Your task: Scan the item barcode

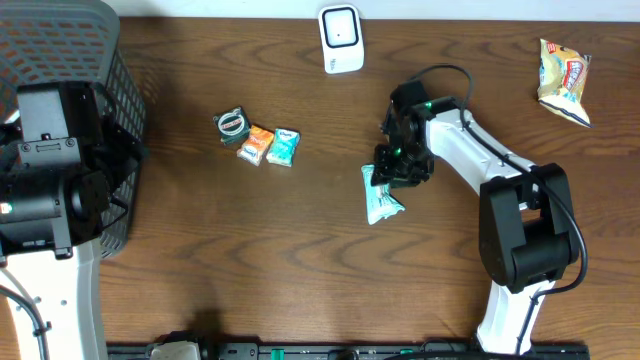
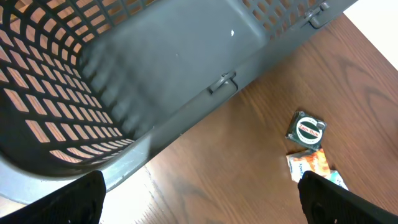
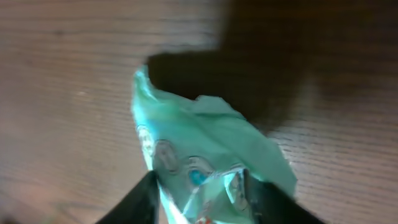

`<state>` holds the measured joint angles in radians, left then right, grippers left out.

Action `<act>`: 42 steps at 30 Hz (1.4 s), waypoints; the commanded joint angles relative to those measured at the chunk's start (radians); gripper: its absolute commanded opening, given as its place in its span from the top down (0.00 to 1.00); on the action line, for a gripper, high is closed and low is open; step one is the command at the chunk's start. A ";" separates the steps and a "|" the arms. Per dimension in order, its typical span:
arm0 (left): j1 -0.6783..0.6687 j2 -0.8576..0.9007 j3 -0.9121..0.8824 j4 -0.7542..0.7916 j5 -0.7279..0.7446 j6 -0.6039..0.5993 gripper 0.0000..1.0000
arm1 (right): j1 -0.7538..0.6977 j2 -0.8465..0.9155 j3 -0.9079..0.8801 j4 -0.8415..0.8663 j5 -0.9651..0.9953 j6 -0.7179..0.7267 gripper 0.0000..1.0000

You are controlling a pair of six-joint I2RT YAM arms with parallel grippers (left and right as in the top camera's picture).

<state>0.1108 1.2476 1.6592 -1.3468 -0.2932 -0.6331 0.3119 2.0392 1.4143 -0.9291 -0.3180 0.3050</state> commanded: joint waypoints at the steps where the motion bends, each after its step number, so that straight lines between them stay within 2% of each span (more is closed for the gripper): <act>1: 0.005 0.001 -0.005 -0.003 -0.010 -0.016 0.02 | 0.003 -0.008 -0.042 0.002 0.021 0.016 0.82; 5: 0.005 0.001 -0.005 -0.003 -0.010 -0.016 0.02 | 0.002 -0.008 -0.043 -0.005 0.019 0.016 0.99; 10: 0.005 0.001 -0.005 -0.003 -0.010 -0.016 0.02 | -0.008 -0.011 -0.038 -0.014 -0.088 0.011 0.99; 12: 0.005 0.001 -0.005 -0.003 -0.010 -0.016 0.02 | -0.023 -0.019 -0.031 -0.018 -0.191 -0.020 0.99; 14: 0.005 0.001 -0.005 -0.003 -0.010 -0.016 0.03 | -0.053 -0.037 -0.016 -0.027 -0.381 -0.087 0.99; 16: 0.005 0.001 -0.005 -0.003 -0.010 -0.016 0.02 | -0.113 -0.072 -0.007 -0.023 -0.681 -0.120 0.99; 19: 0.005 0.001 -0.005 -0.003 -0.010 -0.016 0.02 | -0.166 -0.091 -0.007 -0.023 -0.849 -0.120 0.99; 21: 0.005 0.001 -0.005 -0.003 -0.010 -0.016 0.02 | -0.196 -0.093 -0.007 -0.032 -0.877 -0.121 0.99; 24: 0.005 0.001 -0.005 -0.003 -0.010 -0.016 0.02 | -0.215 -0.093 -0.007 -0.032 -0.758 -0.131 0.99; 26: 0.005 0.001 -0.005 -0.003 -0.010 -0.016 0.02 | -0.211 -0.093 -0.007 -0.033 -0.634 -0.131 0.92; 28: 0.005 0.001 -0.005 -0.003 -0.010 -0.016 0.02 | -0.191 -0.092 -0.008 -0.037 -0.502 -0.130 0.80; 29: 0.005 0.001 -0.005 -0.003 -0.010 -0.016 0.02 | -0.164 -0.092 -0.008 -0.040 -0.413 -0.126 0.64; 31: 0.005 0.001 -0.005 -0.003 -0.010 -0.016 0.02 | -0.128 -0.092 -0.008 -0.039 -0.311 -0.107 0.54; 37: 0.005 0.001 -0.005 -0.003 -0.010 -0.016 0.03 | -0.009 -0.090 -0.017 -0.036 0.070 0.088 0.53; 42: 0.005 0.001 -0.005 -0.003 -0.010 -0.016 0.03 | 0.071 -0.090 -0.041 0.018 0.115 0.128 0.56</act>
<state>0.1104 1.2476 1.6592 -1.3464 -0.2932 -0.6331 0.3412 1.9594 1.3911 -0.9360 -0.3210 0.3634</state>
